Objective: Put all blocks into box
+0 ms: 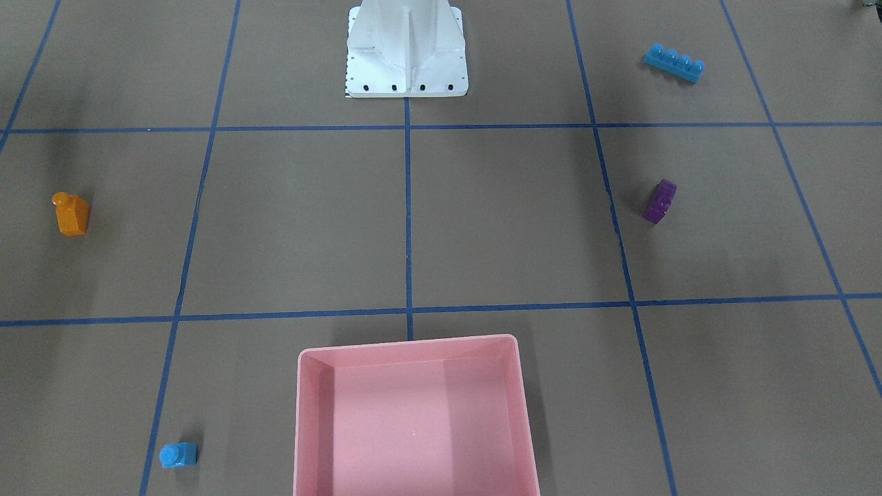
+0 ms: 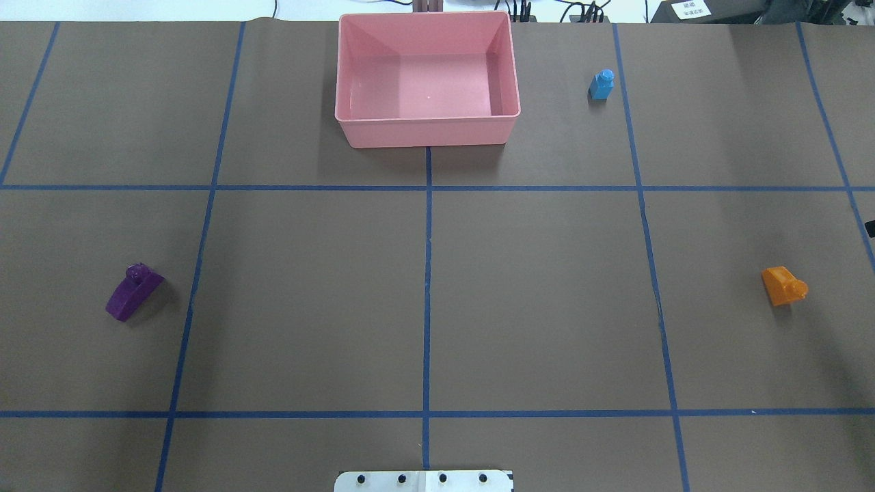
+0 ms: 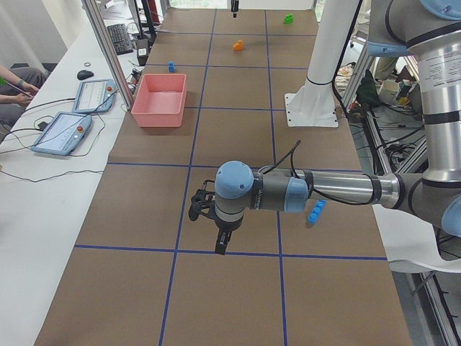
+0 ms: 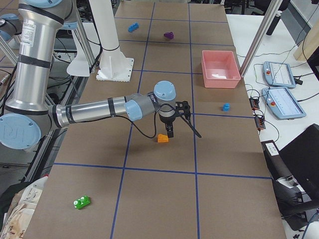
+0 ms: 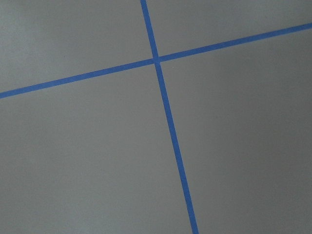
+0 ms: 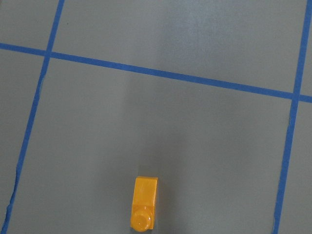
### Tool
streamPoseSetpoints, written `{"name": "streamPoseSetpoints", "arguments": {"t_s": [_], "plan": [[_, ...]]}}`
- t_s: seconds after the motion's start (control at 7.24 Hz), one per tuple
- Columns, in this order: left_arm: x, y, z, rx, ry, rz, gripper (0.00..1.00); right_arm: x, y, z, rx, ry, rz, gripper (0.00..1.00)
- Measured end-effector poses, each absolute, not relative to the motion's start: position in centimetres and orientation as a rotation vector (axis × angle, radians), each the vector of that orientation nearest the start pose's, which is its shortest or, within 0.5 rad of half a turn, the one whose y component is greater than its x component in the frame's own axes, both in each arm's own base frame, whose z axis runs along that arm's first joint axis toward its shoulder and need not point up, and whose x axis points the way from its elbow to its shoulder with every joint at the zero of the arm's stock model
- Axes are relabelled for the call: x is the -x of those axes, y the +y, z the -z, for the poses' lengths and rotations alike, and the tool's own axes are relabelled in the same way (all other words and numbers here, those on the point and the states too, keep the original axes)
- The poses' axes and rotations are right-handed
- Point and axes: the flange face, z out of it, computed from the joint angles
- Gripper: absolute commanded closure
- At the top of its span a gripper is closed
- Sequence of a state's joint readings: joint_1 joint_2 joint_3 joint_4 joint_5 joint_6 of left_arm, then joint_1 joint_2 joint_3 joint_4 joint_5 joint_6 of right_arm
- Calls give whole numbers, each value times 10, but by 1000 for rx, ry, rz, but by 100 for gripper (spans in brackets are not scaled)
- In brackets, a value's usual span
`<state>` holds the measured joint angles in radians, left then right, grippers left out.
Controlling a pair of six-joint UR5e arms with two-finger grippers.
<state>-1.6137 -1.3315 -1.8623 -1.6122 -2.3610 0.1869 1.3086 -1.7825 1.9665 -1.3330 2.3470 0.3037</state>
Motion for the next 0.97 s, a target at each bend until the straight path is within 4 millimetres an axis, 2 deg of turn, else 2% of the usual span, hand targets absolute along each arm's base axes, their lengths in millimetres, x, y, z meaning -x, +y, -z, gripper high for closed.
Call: {"name": "streamPoseSetpoints", "arguments": {"t_s": [0.41,0.69,0.97], "plan": [[80,-394,-614,-185,774,-180,0,50,-418,-532,-164,-845,130,0],[80,-398,-602,-239,767,-203,0,55,-418,-532,-154,-847,131,0],[80,-401,-605,-253,765,-208,0,84,-416,-533,-113,-817,107,0]]}}
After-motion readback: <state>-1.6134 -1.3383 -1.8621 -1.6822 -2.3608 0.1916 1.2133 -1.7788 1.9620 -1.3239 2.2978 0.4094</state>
